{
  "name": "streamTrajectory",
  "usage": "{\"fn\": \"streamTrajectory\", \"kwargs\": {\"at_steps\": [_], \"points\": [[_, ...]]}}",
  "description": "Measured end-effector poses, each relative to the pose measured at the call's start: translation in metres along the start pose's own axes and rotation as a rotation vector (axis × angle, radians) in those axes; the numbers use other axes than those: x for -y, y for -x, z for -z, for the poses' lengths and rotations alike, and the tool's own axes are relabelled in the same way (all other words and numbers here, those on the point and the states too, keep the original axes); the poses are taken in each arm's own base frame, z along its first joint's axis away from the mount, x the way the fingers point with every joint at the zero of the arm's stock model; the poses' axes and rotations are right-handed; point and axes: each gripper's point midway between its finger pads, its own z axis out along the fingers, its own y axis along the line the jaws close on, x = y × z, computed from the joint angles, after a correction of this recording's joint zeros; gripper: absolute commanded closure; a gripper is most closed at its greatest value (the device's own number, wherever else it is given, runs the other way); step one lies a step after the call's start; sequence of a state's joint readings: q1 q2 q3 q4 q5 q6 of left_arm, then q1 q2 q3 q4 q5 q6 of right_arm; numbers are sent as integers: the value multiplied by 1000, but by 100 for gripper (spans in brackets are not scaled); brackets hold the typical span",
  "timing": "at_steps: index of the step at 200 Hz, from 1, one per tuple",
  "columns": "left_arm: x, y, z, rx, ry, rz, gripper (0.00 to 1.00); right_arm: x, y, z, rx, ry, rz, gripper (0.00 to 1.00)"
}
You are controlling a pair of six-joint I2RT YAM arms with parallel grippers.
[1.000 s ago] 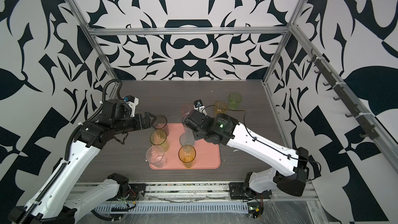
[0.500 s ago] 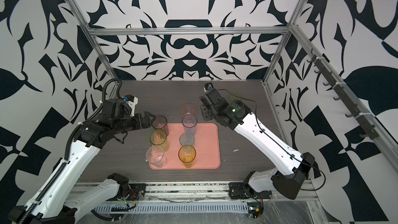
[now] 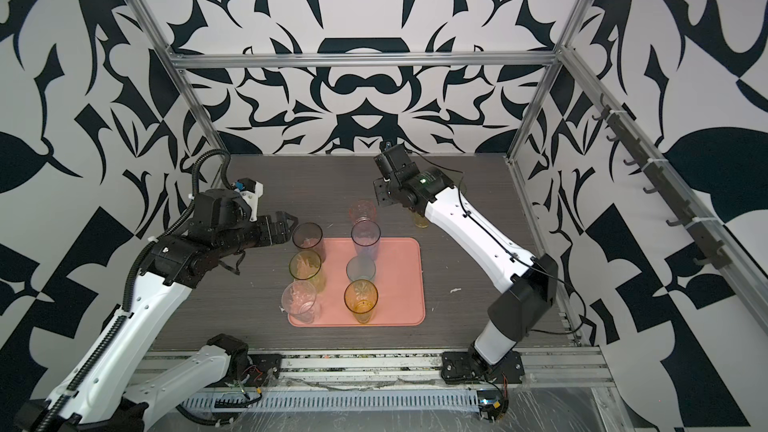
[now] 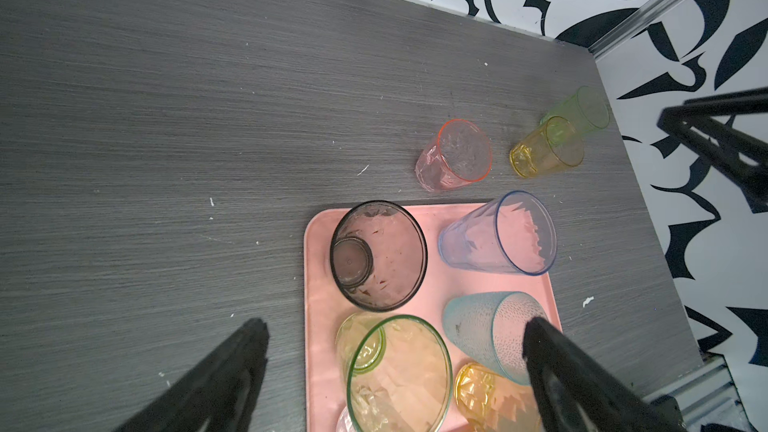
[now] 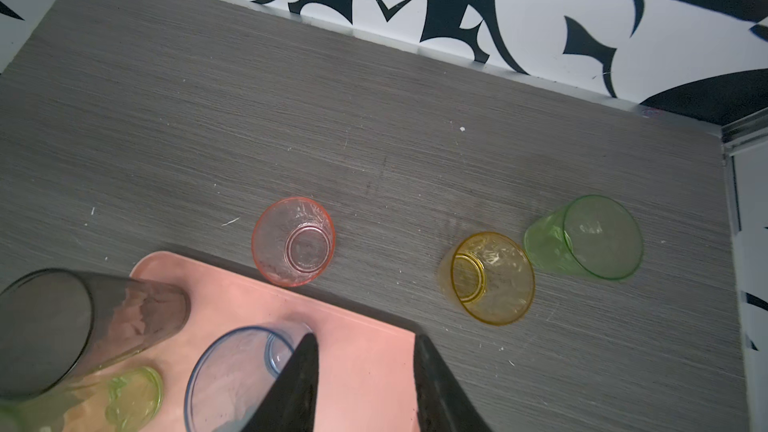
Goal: Place the glasses into the tray
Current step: 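Raise the right gripper and move it to the pink cup beyond the tray, then lower the right gripper onto the pink cup and close on its rim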
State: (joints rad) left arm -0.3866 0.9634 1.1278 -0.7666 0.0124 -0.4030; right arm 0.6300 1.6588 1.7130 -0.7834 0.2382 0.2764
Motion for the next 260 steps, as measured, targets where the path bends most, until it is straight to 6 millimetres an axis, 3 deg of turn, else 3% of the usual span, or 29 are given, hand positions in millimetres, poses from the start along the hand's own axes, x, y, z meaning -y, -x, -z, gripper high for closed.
{"fn": "streamTrajectory", "kwargs": {"at_steps": [55,118,192,260], "points": [[-3,0,-6,-10,19,-21,1,-7,-2,-45,-80,42,-21,57],[-4,-1,-11,-22,25,-34,0,-19,-22,-88,-186,90,-43,54],[-5,-1,-12,-26,27,-34,1,-27,-43,-117,-270,119,-86,46],[-5,-1,-12,-27,26,-34,1,-31,-57,-138,-319,115,-91,45]]}}
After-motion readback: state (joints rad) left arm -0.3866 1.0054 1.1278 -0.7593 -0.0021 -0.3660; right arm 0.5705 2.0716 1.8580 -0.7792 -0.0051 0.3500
